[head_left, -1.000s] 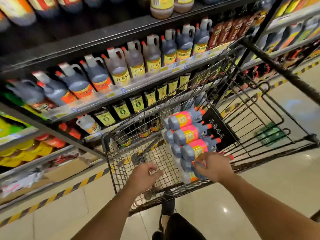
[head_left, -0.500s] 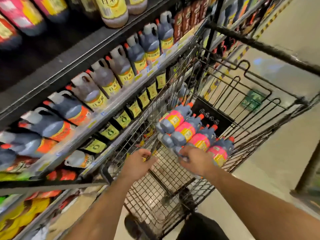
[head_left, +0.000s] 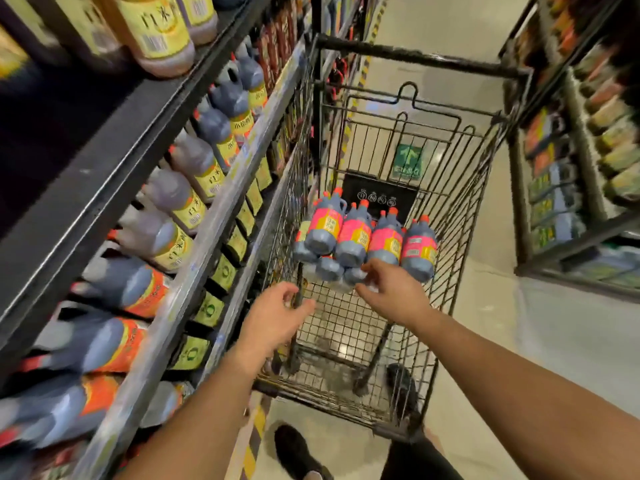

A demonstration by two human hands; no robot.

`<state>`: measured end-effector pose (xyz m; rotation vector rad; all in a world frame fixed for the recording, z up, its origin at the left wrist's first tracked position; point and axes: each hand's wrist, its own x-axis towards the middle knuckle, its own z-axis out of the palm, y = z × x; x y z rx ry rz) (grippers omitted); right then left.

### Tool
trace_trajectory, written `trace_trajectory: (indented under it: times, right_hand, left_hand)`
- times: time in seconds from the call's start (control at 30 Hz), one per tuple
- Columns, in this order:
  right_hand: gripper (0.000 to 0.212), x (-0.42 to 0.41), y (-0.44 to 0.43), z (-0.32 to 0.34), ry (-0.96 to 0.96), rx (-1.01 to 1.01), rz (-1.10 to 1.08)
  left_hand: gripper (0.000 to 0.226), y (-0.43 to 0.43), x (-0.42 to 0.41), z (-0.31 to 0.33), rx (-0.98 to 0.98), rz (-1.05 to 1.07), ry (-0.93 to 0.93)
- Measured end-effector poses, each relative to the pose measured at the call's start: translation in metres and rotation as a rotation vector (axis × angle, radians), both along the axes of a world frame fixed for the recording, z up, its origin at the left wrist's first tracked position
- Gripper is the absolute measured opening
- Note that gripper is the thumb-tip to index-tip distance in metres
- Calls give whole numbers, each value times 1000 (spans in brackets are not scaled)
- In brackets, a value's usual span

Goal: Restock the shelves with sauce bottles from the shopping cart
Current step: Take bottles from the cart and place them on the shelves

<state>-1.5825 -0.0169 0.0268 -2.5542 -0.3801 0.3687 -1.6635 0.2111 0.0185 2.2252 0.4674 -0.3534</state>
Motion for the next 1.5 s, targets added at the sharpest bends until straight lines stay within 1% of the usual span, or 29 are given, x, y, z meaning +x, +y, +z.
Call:
trace_trajectory:
  times: [0.17, 0.27, 0.33, 0.47, 0.57, 0.67, 0.77, 0.8, 0.87, 0.97, 1.03, 1.1, 1.2, 1.23, 1.27, 1.3, 1.37, 1.4, 1.43, 1.47, 1.5]
  right_hand:
    - [35, -22, 0, 24, -43, -30, -168]
    - [38, -27, -7, 30, -18, -54, -233]
    - [38, -27, -13, 30, 1, -38, -268]
    - [44, -21, -25, 21, 75, -10, -320]
    - [36, -7, -29, 9, 89, 21, -373]
    - [39, 20, -28, -4, 143, 40, -417]
    - [32, 56, -26, -23, 218, 77, -434]
    - [37, 69, -26, -31, 248, 71, -449]
    - [55, 95, -26, -48, 296, 21, -482]
    - [60, 129, -26, -76, 341, -10, -515]
    - [63, 148, -27, -96, 376, -9, -536]
    - [69, 165, -26, -115, 390, -27, -565]
    - [88, 186, -20, -140, 399, -60, -576]
    - [95, 192, -18, -147, 419, -68, -590]
    - [100, 198, -16, -153, 442, -84, -606]
    - [104, 202, -15, -158, 452, -110, -613]
    - [112, 207, -14, -166, 439, -155, -609]
    - [117, 210, -14, -168, 440, -171, -607]
    - [121, 212, -15, -169, 453, -189, -601]
    - [122, 216, -16, -171, 477, -213, -592]
    - [122, 219, -18, -172, 503, -237, -587]
  left_hand:
    - [53, 13, 6, 10, -13, -40, -32]
    - [52, 10, 12, 13, -9, -68, -57]
    - [52, 8, 20, 14, 5, -77, -67]
    - [54, 2, 35, 12, -23, -89, -87]
    - [48, 1, 48, 9, -38, -104, -100]
    - [50, 3, 66, 4, -34, -88, -95]
    - [46, 5, 89, -5, -48, -91, -86]
    - [46, 4, 99, -8, -38, -99, -76]
    - [49, 0, 123, -15, -8, -110, -38]
    - [50, -10, 161, -31, 10, -120, 27]
    - [44, -18, 184, -46, -5, -105, 28]
    - [44, -23, 208, -63, 5, -92, 32]
    - [41, -26, 240, -92, 4, -30, 59]
    - [43, -26, 250, -103, 14, -18, 75]
    - [51, -27, 259, -113, 41, -20, 96]
    - [66, -28, 267, -123, 64, -21, 125]
    - [101, -30, 281, -139, 42, 4, 198]
    - [115, -31, 287, -146, 43, 8, 237]
    - [124, -31, 292, -154, 68, 0, 272]
    - [128, -31, 297, -161, 105, -9, 299]
    - [127, -31, 301, -168, 134, -5, 311]
